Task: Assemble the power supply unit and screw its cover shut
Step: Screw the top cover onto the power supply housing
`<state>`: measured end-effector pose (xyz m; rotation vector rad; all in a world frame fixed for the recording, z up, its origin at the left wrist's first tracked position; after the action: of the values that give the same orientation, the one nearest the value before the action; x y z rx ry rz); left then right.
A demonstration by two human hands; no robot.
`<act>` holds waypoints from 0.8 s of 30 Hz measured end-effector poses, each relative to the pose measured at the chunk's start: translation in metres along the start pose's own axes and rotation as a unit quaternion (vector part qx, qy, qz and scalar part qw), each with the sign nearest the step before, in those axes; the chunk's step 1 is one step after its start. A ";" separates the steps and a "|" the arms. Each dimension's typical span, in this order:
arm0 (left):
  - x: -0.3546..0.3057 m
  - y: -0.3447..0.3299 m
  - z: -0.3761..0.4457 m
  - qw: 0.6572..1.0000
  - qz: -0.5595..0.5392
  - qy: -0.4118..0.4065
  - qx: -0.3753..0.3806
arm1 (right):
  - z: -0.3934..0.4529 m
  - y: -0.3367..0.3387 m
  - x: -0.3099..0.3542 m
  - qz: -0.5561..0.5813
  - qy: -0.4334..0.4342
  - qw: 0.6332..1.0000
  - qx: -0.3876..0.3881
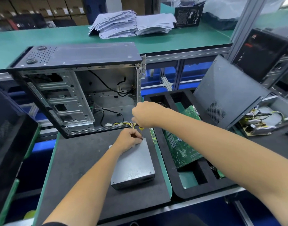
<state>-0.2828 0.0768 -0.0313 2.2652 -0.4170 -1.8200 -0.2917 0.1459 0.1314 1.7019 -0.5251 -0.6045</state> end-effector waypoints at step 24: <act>-0.002 -0.001 -0.002 1.000 -0.001 -0.001 0.003 | 0.001 -0.011 -0.003 0.027 0.028 0.999 0.023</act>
<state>-0.2817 0.0781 -0.0294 2.2695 -0.4205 -1.8242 -0.2942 0.1492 0.1205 1.7381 -0.5466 -0.5091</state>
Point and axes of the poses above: each hand's wrist, its own z-axis towards the middle knuckle, its own y-axis out of the back of the hand, x = y × z, the point moved 8 cm from there along z, towards the middle knuckle, and after that the axes turned 1 degree about x, right-handed, at the moved point
